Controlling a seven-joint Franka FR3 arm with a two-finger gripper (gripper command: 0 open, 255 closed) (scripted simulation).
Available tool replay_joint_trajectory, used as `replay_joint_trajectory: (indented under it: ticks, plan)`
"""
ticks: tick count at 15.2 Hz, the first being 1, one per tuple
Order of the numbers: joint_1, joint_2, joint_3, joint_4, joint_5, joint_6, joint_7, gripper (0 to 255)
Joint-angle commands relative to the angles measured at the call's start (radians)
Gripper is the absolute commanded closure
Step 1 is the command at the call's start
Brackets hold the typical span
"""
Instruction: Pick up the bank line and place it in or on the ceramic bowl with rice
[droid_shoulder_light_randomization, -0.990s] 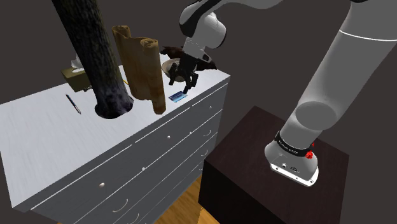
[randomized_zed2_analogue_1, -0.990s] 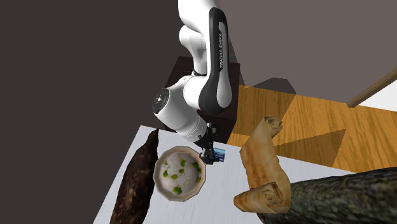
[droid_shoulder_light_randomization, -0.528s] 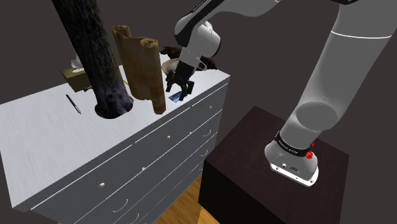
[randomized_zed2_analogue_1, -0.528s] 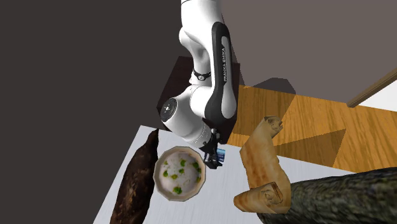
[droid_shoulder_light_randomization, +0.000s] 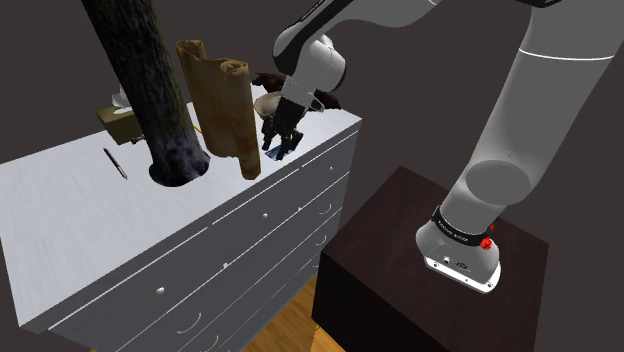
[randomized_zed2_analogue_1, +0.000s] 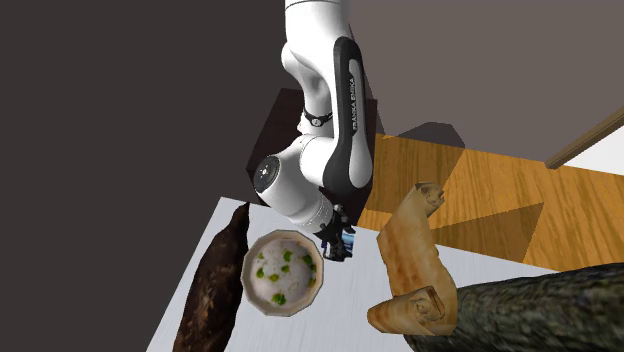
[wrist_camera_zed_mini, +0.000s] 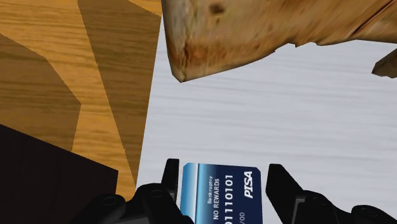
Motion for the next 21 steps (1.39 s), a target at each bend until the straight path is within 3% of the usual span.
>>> replay_joint_trajectory:
  ticks: [1,9,21]
  plan:
    - [0.0,0.0,0.0,0.0,0.0,0.0,0.0,255]
    - [0.0,0.0,0.0,0.0,0.0,0.0,0.0,255]
    - [-0.007,-0.114,-0.012,0.027,-0.071,-0.116,0.109,255]
